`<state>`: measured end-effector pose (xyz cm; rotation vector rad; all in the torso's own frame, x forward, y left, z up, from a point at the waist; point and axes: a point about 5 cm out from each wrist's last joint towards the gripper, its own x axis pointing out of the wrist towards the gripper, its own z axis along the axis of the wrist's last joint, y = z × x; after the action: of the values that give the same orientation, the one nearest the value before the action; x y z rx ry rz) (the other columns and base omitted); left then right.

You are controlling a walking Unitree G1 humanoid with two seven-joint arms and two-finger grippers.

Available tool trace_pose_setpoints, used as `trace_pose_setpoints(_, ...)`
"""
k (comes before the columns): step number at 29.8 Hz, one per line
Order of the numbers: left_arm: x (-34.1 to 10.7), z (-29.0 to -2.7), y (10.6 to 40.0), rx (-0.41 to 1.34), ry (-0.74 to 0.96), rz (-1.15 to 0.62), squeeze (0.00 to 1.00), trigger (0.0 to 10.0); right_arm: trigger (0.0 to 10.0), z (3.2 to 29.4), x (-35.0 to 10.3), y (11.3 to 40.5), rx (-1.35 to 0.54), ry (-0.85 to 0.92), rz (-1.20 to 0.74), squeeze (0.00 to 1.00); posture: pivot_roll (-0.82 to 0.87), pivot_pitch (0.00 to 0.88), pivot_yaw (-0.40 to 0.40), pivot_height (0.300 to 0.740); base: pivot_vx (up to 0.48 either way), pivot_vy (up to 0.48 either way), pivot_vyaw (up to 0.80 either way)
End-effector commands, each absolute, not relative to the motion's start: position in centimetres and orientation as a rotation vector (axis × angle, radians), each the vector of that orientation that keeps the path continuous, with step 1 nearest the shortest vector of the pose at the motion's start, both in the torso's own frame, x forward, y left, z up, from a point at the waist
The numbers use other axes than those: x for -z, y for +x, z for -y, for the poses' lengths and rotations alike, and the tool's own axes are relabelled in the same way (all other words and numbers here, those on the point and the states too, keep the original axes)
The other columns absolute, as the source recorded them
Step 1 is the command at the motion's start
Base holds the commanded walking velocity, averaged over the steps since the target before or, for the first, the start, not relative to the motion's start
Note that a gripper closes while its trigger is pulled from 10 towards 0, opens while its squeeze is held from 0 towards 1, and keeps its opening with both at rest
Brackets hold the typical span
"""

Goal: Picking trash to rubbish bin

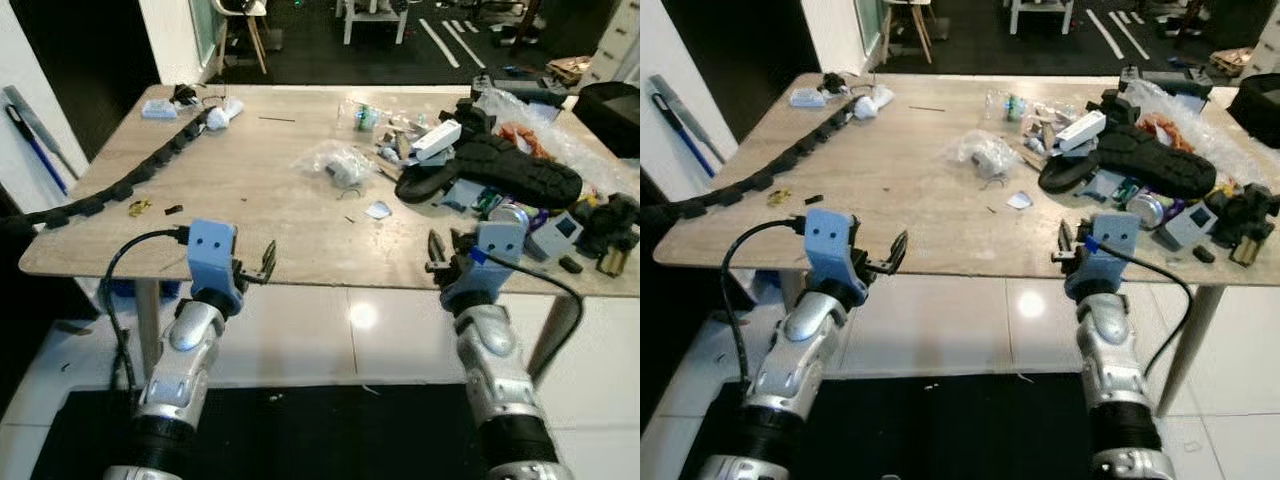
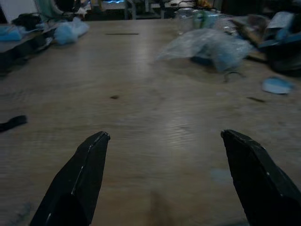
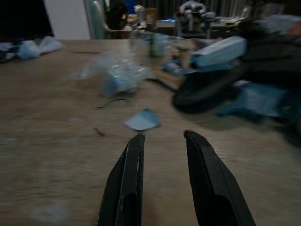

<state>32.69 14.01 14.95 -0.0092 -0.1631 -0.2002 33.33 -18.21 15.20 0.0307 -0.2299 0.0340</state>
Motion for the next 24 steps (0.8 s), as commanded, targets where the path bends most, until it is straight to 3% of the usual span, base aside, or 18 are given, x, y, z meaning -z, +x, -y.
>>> trace_pose_setpoints(1, -14.57, -13.8, 32.55, 0.204, -0.009, 0.147, 0.0, 10.0, 10.0, 18.88, -14.98, 33.28, -0.014, 0.028, 0.213, 0.0, 0.0, 0.133, 0.021, 0.74, 0.33, 0.0, 0.0)
trace_pose_setpoints(16, -14.61, -13.53, 32.52, 0.226, 0.018, 0.146, 0.0, 10.0, 10.0, 19.06, -14.7, 33.36, -0.021, 0.054, 0.185, 0.0, 0.0, 0.13, 0.023, 0.74, 0.329, 0.0, 0.0)
trace_pose_setpoints(18, -14.59, -13.51, 32.5, 0.228, 0.018, 0.146, 0.0, 10.0, 10.0, 18.94, -14.65, 33.33, -0.043, 0.071, 0.182, 0.93, 0.0, 0.128, 0.023, 0.74, 0.33, 0.0, 0.0)
trace_pose_setpoints(19, -14.59, -13.51, 32.49, 0.229, 0.018, 0.146, 0.0, 10.0, 10.0, 18.9, -14.63, 33.33, -0.048, 0.078, 0.18, 1.0, 0.0, 0.128, 0.023, 0.74, 0.33, 0.0, 0.0)
trace_pose_setpoints(24, -14.6, -13.47, 32.42, 0.242, 0.028, 0.145, 0.0, 10.0, 10.0, 18.75, -14.37, 33.35, -0.073, 0.077, 0.156, 1.0, 0.01, 0.123, 0.025, 0.74, 0.329, 0.0, 0.0)
